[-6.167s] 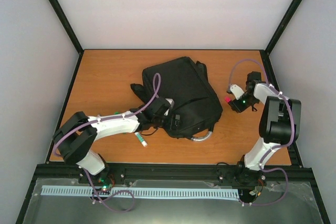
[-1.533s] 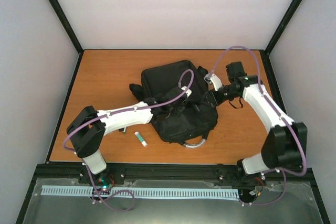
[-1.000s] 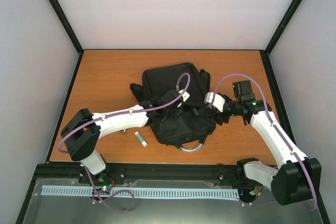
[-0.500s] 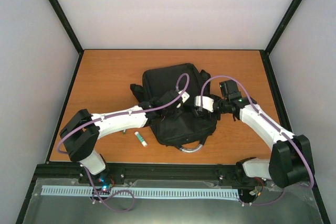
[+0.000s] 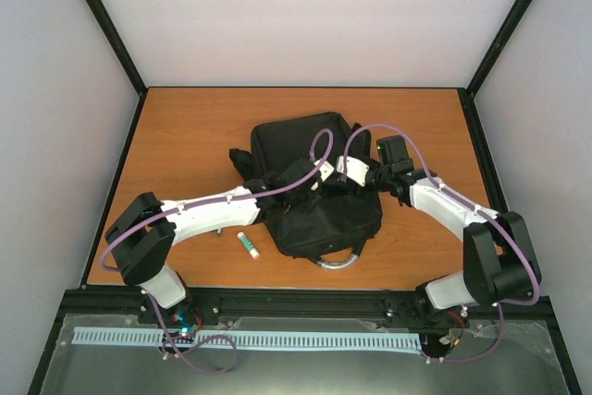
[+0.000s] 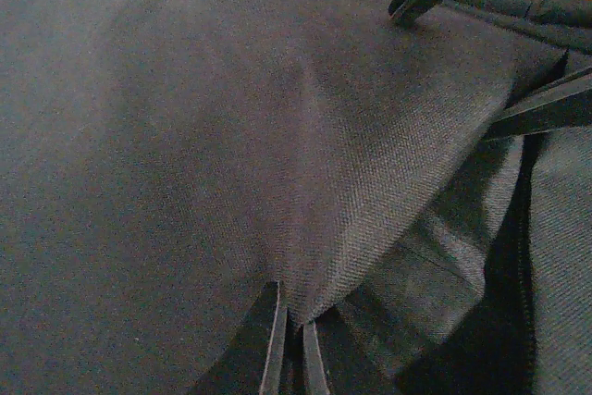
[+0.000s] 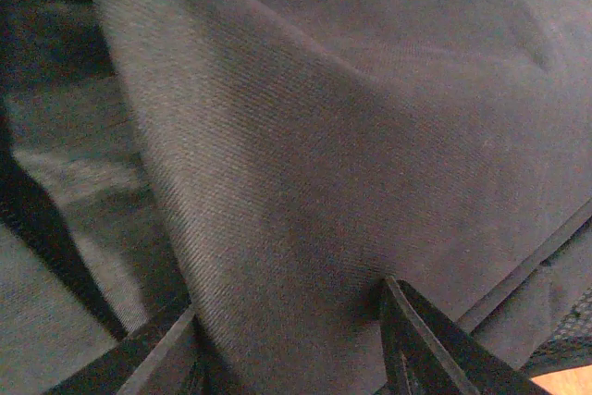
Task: Pack the student bag
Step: Place the stationery in the student bag, then adjust the student bag at the center of the board.
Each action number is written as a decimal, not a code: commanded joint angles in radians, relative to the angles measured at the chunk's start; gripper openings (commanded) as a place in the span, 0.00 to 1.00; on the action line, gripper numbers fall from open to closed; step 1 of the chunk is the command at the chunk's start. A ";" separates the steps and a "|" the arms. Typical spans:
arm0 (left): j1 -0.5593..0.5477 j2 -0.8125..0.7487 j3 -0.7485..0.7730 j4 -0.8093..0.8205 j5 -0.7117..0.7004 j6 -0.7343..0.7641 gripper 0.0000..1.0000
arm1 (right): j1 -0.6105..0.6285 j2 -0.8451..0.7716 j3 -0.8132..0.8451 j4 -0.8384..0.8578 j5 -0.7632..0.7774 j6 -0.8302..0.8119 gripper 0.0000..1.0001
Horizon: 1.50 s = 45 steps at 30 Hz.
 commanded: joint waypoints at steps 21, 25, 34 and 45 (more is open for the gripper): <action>0.221 -0.275 -0.099 -0.201 0.028 -0.631 0.98 | 0.017 -0.063 -0.085 0.037 0.021 0.161 0.46; 0.341 -0.318 -0.190 -0.165 0.133 -0.719 1.00 | 0.017 -0.063 -0.097 0.040 0.034 0.169 0.44; 0.446 -0.160 -0.215 0.030 0.373 -0.746 0.99 | 0.017 -0.045 -0.093 -0.091 -0.011 0.139 0.44; 0.427 0.209 0.066 0.197 0.620 -0.668 0.91 | 0.018 -0.070 -0.135 -0.266 -0.109 0.050 0.44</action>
